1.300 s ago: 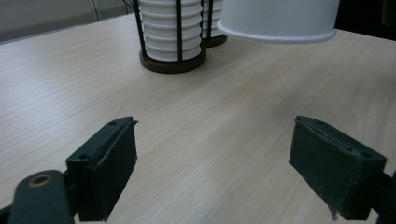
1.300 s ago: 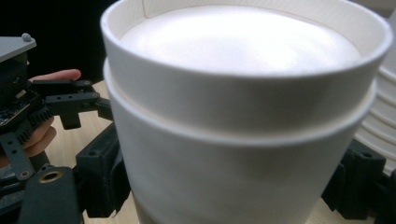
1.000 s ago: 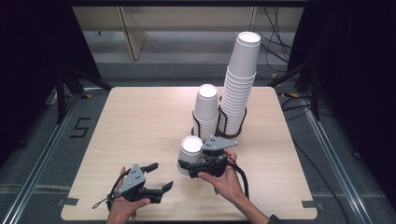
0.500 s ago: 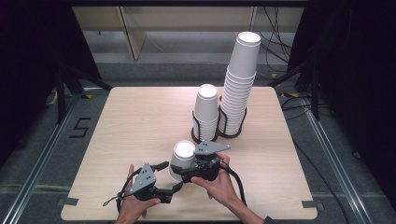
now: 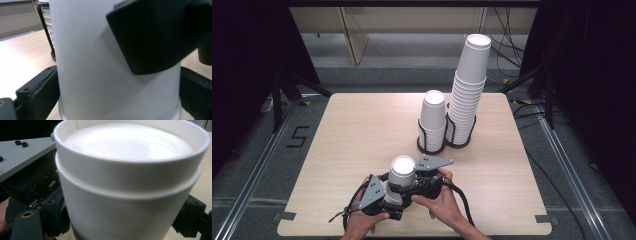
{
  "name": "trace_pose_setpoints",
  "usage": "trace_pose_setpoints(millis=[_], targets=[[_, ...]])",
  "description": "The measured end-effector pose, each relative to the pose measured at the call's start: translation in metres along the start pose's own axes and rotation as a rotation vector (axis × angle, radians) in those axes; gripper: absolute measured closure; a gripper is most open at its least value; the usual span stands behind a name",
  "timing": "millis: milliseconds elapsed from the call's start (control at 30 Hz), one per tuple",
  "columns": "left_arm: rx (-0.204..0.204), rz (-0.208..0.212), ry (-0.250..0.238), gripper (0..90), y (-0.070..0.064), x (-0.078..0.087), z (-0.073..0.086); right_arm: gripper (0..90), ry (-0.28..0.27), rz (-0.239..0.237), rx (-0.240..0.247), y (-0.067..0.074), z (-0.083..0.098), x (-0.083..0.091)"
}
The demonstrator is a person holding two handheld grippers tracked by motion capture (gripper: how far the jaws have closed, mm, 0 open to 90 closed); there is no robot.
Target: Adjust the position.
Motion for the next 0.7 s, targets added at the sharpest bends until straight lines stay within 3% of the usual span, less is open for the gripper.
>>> trace_pose_setpoints(millis=[67, 200, 233, 333, 433, 500, 567, 700], targets=[[0.008, 0.009, 0.015, 3.0, 0.0, 0.001, 0.001, 17.7, 0.007, -0.001, -0.006, 0.0, 0.001, 0.0], [-0.019, 0.002, 0.045, 6.1, -0.001, 0.001, 0.002, 15.8, 0.02, -0.018, -0.007, 0.0, 0.002, -0.001], [-0.049, 0.006, 0.073, 7.0, -0.001, 0.004, 0.002, 15.3, 0.024, -0.029, -0.002, 0.0, 0.001, 0.001], [-0.084, 0.009, 0.096, 7.7, 0.001, 0.005, 0.004, 15.1, 0.029, -0.034, 0.013, 0.0, -0.004, 0.008], [-0.094, 0.014, 0.115, 8.1, 0.002, 0.007, 0.007, 15.5, 0.04, -0.022, 0.037, -0.002, -0.008, 0.016], [-0.099, 0.033, 0.138, 8.2, 0.002, 0.007, 0.01, 15.6, 0.048, -0.045, 0.044, -0.002, -0.012, 0.023], [-0.152, 0.042, 0.178, 8.3, 0.002, 0.008, 0.015, 15.6, 0.059, -0.037, 0.044, -0.006, -0.013, 0.031], [-0.16, 0.058, 0.188, 8.6, -0.001, 0.008, 0.016, 15.6, 0.096, -0.041, 0.034, -0.008, -0.01, 0.035]])
Point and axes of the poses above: each handheld gripper's, and its own axes: x roughly backward along the jaws, z roughly out of its underside, y roughly to its left, the point moved 10 cm from there along -x, roughly forward along the jaws
